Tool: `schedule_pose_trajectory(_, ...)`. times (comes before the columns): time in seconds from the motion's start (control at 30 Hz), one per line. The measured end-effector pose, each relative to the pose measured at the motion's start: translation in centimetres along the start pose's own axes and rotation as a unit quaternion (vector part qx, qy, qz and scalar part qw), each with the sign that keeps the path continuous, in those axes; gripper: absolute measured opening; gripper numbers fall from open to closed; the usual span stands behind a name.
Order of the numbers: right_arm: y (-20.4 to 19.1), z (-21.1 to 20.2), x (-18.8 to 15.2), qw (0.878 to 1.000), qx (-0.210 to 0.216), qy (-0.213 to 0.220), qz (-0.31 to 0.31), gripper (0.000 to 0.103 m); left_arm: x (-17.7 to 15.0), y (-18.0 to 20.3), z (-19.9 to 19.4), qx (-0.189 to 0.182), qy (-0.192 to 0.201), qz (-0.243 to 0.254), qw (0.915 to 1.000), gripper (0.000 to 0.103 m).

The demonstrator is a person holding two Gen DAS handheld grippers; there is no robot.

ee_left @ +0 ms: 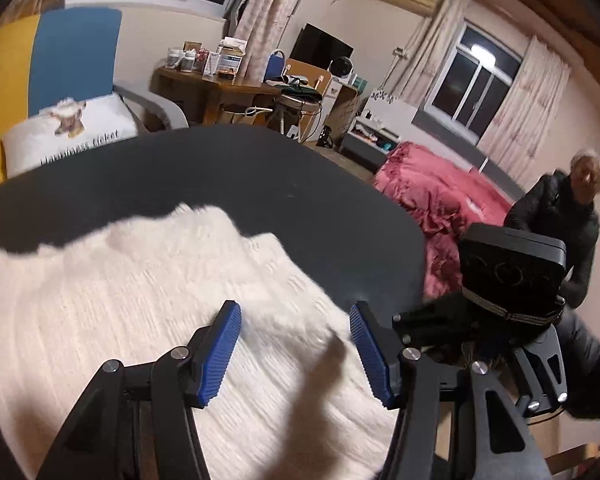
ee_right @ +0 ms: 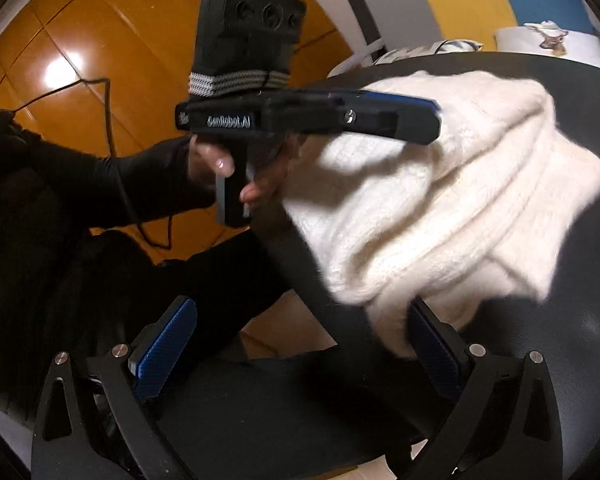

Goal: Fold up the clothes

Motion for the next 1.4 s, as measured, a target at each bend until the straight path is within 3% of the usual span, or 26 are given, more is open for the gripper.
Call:
schedule_pose_trajectory(0.07, 0.9, 1.0, -0.1, 1.0, -0.019, -0.021, 0.002, 0.103, 0.6, -0.1, 0.4, 0.006, -0.005, 0.014, 0.9999, 0.058)
schedule_pose_trajectory(0.17, -0.2, 2.8, -0.4, 0.997, 0.005, -0.068, -0.022, 0.103, 0.0, -0.8, 2.0, 0.009, -0.037, 0.021, 0.999, 0.058)
schedule_pose_trajectory(0.27, -1.4, 4.5, -0.6, 0.992, 0.03, -0.115, -0.046, 0.103, -1.1, -0.6, 3.3, 0.037, -0.041, 0.059, 0.9967, 0.058)
schedule_pose_trajectory(0.33, -2.1, 5.6, -0.8, 0.986, 0.046, -0.146, -0.063, 0.103, -1.0, -0.4, 3.5, 0.047, -0.046, 0.058, 0.9961, 0.058)
schedule_pose_trajectory(0.43, -1.8, 5.6, -0.1, 0.991, 0.056, -0.116, -0.045, 0.103, -0.2, -0.2, 3.1, 0.042, -0.058, 0.048, 0.9963, 0.059)
schedule_pose_trajectory(0.57, -1.8, 5.1, 0.1, 0.996, 0.013, -0.082, -0.03, 0.103, 2.0, -0.4, 1.9, 0.029, -0.06, 0.03, 0.9973, 0.059)
schedule_pose_trajectory(0.73, -1.4, 2.3, 0.7, 0.997, -0.067, -0.044, 0.003, 0.103, 2.3, -1.0, 4.3, 0.066, -0.092, 0.071, 0.9911, 0.058)
schedule_pose_trajectory(0.8, -1.3, 0.6, 1.7, 0.994, -0.109, -0.008, 0.002, 0.103, 2.5, -1.2, 5.3, 0.081, -0.104, 0.087, 0.9874, 0.059)
schedule_pose_trajectory(0.9, -1.1, -0.2, 4.4, 0.991, -0.124, 0.054, -0.012, 0.103, 2.7, -1.6, 6.6, 0.103, -0.123, 0.111, 0.9808, 0.059)
schedule_pose_trajectory(1.0, 0.0, 1.7, 5.1, 0.991, -0.123, 0.048, -0.023, 0.103, 2.9, -2.0, 8.0, 0.125, -0.142, 0.135, 0.9727, 0.059)
schedule_pose_trajectory(1.07, 0.4, 3.8, 3.6, 0.994, -0.106, 0.005, 0.004, 0.103, 3.0, -2.3, 8.9, 0.133, -0.146, 0.138, 0.9705, 0.062)
schedule_pose_trajectory(1.1, 0.4, 4.6, 2.9, 0.995, -0.102, -0.007, 0.011, 0.102, 3.0, -2.5, 9.0, 0.128, -0.14, 0.125, 0.9738, 0.063)
schedule_pose_trajectory(1.27, 0.6, 5.4, 2.2, 0.994, -0.107, 0.014, 0.014, 0.103, 4.0, -2.8, 8.0, 0.095, -0.144, 0.088, 0.9811, 0.063)
schedule_pose_trajectory(1.4, -0.6, 4.7, 3.2, 0.991, -0.137, -0.002, 0.009, 0.103, 6.3, -4.0, 5.1, 0.05, -0.105, 0.026, 0.9929, 0.062)
Point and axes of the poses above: each gripper's, at about its wrist camera, not at the fingertips, and z roughly the way its jaws point, y to its right, x to its top, the point moved 6 cm from there along z, roughly the way its jaws point, and after that the axes turned 7 degrees about -z, right-handed, at the moved point
